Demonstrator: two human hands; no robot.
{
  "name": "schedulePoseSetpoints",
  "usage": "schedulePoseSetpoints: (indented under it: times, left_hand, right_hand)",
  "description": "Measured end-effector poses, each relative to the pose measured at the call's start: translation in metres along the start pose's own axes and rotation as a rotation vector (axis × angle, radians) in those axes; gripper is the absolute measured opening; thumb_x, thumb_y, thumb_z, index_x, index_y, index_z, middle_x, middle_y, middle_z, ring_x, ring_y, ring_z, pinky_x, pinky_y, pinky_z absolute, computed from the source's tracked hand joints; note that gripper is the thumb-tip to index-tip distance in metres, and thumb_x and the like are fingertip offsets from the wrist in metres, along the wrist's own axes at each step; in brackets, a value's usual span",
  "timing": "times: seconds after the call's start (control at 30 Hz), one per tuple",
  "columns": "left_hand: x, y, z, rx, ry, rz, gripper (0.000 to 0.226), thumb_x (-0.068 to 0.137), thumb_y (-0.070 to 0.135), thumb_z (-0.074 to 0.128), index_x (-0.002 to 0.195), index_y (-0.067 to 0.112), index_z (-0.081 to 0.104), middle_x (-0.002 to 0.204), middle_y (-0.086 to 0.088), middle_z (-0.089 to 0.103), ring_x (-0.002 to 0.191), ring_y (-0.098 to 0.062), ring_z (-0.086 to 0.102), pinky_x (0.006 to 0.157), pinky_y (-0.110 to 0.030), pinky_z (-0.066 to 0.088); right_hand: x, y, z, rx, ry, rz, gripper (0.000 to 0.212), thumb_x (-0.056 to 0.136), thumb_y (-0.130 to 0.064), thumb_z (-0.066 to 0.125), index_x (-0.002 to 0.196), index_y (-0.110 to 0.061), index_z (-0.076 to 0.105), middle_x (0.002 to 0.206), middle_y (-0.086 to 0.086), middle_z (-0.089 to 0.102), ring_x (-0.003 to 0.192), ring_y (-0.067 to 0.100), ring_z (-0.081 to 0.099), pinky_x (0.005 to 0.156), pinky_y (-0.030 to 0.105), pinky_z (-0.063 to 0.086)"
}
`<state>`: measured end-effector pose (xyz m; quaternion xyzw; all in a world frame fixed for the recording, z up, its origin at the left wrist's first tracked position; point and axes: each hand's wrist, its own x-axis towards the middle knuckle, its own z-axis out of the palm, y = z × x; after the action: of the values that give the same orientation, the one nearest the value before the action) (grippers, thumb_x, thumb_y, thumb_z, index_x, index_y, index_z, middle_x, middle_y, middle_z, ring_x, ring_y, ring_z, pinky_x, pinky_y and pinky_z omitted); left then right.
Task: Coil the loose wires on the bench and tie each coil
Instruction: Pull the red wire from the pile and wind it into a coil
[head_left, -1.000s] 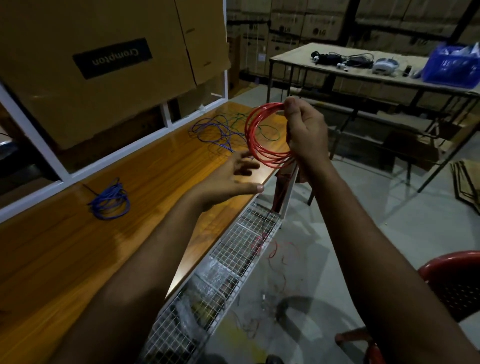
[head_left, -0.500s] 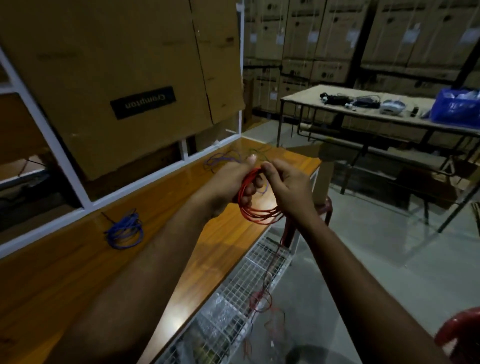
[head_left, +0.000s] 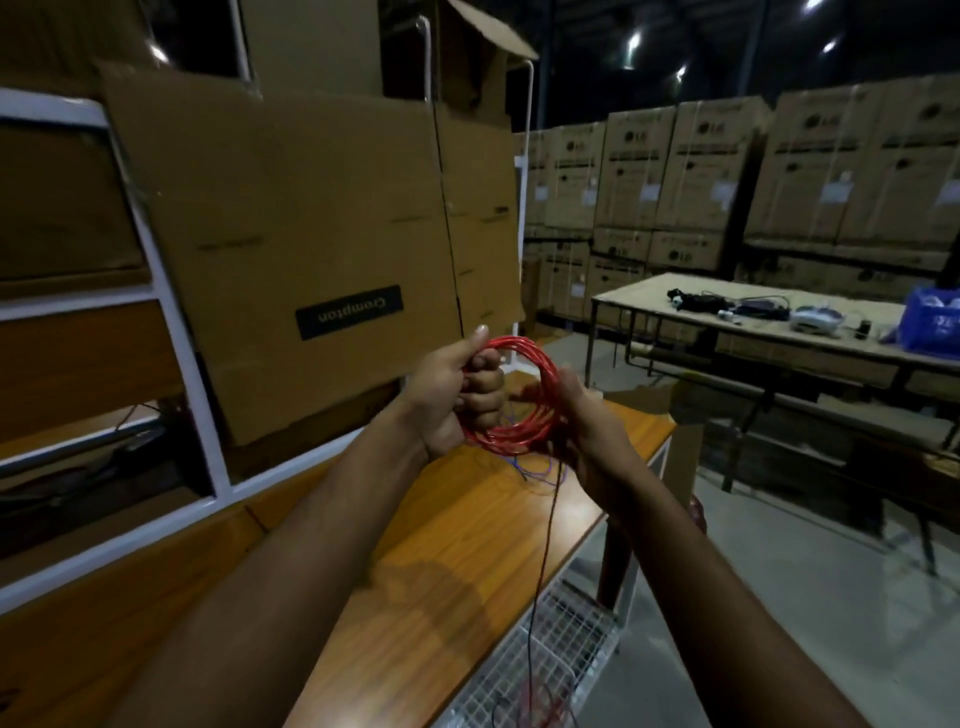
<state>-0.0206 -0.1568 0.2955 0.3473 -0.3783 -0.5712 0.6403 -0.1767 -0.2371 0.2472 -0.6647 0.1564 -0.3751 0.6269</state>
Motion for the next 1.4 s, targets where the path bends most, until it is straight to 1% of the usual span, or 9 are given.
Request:
schedulePoseSetpoints:
  times: [0.13, 0.23, 0.37, 0.5, 0.67, 0.87, 1.1, 1.27, 1.4]
  left_hand:
    - [0.004, 0.034, -0.005, -0.008, -0.010, 0.070, 0.045, 0.103, 0.045, 0.037, 0.065, 0.021, 0.041, 0.050, 0.009, 0.024, 0.037, -0.004, 0.022, 0.041, -0.021, 0.017]
    - [0.006, 0.055, -0.006, 0.016, -0.002, 0.109, 0.043, 0.102, 0.046, 0.037, 0.067, 0.021, 0.039, 0.051, 0.009, 0.025, 0.039, -0.005, 0.020, 0.043, -0.022, 0.016]
    - [0.013, 0.070, -0.006, 0.051, 0.020, 0.131, 0.044, 0.103, 0.049, 0.034, 0.069, 0.022, 0.037, 0.051, 0.009, 0.026, 0.040, -0.005, 0.018, 0.047, -0.023, 0.010]
    - [0.023, 0.068, -0.003, 0.071, 0.061, 0.155, 0.045, 0.104, 0.049, 0.033, 0.069, 0.022, 0.038, 0.052, 0.009, 0.025, 0.039, -0.006, 0.020, 0.040, -0.021, 0.017]
    - [0.033, 0.059, 0.000, 0.135, 0.115, 0.197, 0.046, 0.105, 0.048, 0.032, 0.069, 0.021, 0.039, 0.052, 0.007, 0.024, 0.040, -0.007, 0.018, 0.042, -0.024, 0.014]
    - [0.037, 0.054, -0.001, 0.222, 0.081, 0.183, 0.045, 0.106, 0.045, 0.032, 0.070, 0.019, 0.041, 0.056, 0.005, 0.026, 0.044, -0.009, 0.019, 0.050, -0.027, 0.011]
    - [0.029, 0.056, 0.010, 0.491, -0.004, 0.160, 0.042, 0.106, 0.043, 0.032, 0.085, 0.010, 0.050, 0.059, 0.001, 0.044, 0.047, -0.010, 0.039, 0.044, -0.018, 0.037]
    - [0.027, 0.062, 0.011, 0.345, -0.100, 0.054, 0.044, 0.104, 0.046, 0.032, 0.074, 0.017, 0.046, 0.052, 0.008, 0.027, 0.038, -0.006, 0.023, 0.044, -0.024, 0.014]
    - [0.024, 0.065, 0.005, 0.304, -0.072, -0.002, 0.044, 0.104, 0.045, 0.033, 0.072, 0.017, 0.046, 0.054, 0.008, 0.025, 0.045, -0.008, 0.014, 0.048, -0.026, 0.010]
  right_hand:
    - [-0.014, 0.048, -0.026, 0.069, -0.278, 0.215, 0.049, 0.086, -0.040, 0.071, 0.120, -0.008, 0.058, 0.101, 0.017, 0.070, 0.074, 0.023, 0.064, 0.067, 0.031, 0.052]
    - [-0.026, 0.082, -0.034, 0.084, -0.367, 0.307, 0.028, 0.087, -0.014, 0.066, 0.111, -0.001, 0.063, 0.092, 0.012, 0.068, 0.077, 0.018, 0.062, 0.073, 0.028, 0.051]
    - [-0.029, 0.100, -0.031, 0.094, -0.112, 0.350, 0.021, 0.094, -0.004, 0.061, 0.114, 0.003, 0.063, 0.094, 0.017, 0.066, 0.080, 0.022, 0.064, 0.080, 0.036, 0.056]
    - [-0.020, 0.078, -0.006, 0.038, 0.209, 0.206, 0.023, 0.096, -0.005, 0.060, 0.118, 0.000, 0.055, 0.096, 0.018, 0.074, 0.068, 0.027, 0.066, 0.062, 0.036, 0.058]
    - [-0.009, 0.018, 0.027, -0.694, 0.131, 0.092, 0.017, 0.103, -0.020, 0.052, 0.106, -0.017, 0.069, 0.081, -0.003, 0.075, 0.059, 0.006, 0.063, 0.054, 0.030, 0.051]
    - [-0.007, -0.076, 0.042, -1.233, -0.188, -0.304, 0.035, 0.098, -0.008, 0.053, 0.126, -0.025, 0.065, 0.120, -0.008, 0.059, 0.095, -0.001, 0.051, 0.068, 0.006, 0.038]
    - [0.039, -0.102, 0.017, -1.228, 0.164, -0.812, 0.013, 0.093, -0.017, 0.061, 0.103, -0.014, 0.070, 0.096, 0.002, 0.069, 0.075, 0.009, 0.064, 0.066, 0.024, 0.057]
    - [0.061, -0.097, 0.012, -1.188, 0.331, -0.630, 0.011, 0.101, -0.030, 0.047, 0.108, -0.024, 0.053, 0.095, -0.004, 0.063, 0.070, 0.013, 0.061, 0.055, 0.031, 0.053]
    - [0.073, -0.096, 0.005, -0.677, 0.178, -0.315, 0.017, 0.101, -0.032, 0.052, 0.097, -0.020, 0.063, 0.077, 0.001, 0.070, 0.066, 0.010, 0.069, 0.063, 0.033, 0.060]
